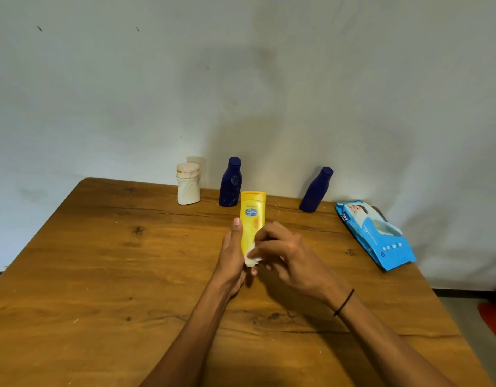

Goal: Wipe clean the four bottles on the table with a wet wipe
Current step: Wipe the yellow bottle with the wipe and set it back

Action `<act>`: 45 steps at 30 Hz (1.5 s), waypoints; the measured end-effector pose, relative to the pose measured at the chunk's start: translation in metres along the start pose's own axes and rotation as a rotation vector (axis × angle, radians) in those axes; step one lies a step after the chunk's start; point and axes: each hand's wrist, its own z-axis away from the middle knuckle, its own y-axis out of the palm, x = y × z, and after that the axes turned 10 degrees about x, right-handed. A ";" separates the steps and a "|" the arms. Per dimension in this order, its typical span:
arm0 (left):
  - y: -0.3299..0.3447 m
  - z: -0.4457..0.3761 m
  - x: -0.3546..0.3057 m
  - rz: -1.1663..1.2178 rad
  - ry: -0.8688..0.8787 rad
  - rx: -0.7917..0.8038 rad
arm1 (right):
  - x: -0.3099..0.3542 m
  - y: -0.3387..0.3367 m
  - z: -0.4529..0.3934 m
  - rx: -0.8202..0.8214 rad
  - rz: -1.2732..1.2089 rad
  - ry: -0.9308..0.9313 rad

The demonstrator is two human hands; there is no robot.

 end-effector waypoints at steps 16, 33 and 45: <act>-0.006 0.003 0.003 0.302 -0.165 0.126 | 0.010 0.045 -0.009 -0.373 -0.209 0.078; -0.010 0.007 -0.005 0.324 -0.211 0.391 | -0.007 -0.002 -0.044 -0.520 0.091 0.203; -0.004 0.001 -0.003 -0.067 0.033 0.076 | 0.005 0.007 0.009 -0.153 -0.055 0.008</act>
